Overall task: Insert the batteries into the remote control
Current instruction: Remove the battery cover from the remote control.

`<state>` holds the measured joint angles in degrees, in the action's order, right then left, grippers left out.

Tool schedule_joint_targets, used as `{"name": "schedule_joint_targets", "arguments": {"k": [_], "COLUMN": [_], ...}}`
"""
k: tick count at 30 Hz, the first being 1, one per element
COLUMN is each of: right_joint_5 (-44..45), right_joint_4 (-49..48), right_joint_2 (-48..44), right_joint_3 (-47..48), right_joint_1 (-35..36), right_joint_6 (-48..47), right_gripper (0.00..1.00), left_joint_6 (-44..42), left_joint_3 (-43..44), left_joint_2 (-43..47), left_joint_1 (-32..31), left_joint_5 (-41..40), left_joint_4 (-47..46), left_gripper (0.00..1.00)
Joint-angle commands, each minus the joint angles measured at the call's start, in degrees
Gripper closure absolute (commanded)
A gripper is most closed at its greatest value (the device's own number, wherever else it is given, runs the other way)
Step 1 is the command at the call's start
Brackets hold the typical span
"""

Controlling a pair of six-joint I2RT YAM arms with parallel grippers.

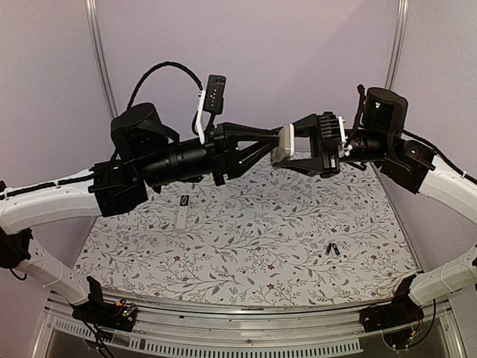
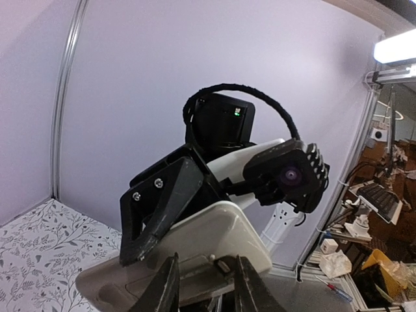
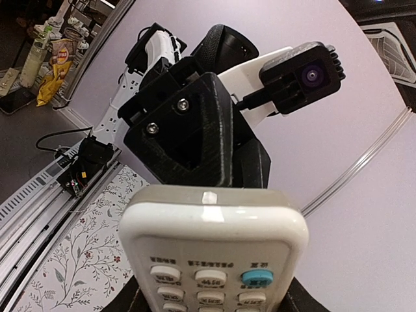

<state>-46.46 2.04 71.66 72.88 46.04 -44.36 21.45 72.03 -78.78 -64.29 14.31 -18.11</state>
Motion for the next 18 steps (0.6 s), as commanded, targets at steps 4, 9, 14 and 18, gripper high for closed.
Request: {"name": "schedule_joint_targets", "arguments": {"k": [4, 9, 14, 18], "right_joint_5": [-0.92, -0.59, -0.14, 0.51], "right_joint_4": [-1.6, -1.6, -1.6, -1.6], "right_joint_2": [-1.42, -1.43, -1.52, -1.39], "right_joint_3": [-0.61, -0.71, -1.03, -1.15], "right_joint_1": [-0.07, -0.07, -0.07, -0.07], "right_joint_6": [1.2, 1.25, 1.29, 1.38], "right_gripper": [0.95, 0.95, 0.95, 0.95], "left_joint_6": [0.55, 1.02, 0.98, 1.11], "left_joint_3": [-1.36, -1.32, -0.95, -1.11], "left_joint_2": [-0.94, -1.66, -1.81, -1.59], "left_joint_1": [1.2, 1.23, 1.25, 1.23], "left_joint_5": [-0.82, 0.72, 1.25, 1.65], "left_joint_4": [-1.41, -3.07, -3.55, -4.51], "left_gripper": [0.72, 0.72, 0.7, 0.68]}}
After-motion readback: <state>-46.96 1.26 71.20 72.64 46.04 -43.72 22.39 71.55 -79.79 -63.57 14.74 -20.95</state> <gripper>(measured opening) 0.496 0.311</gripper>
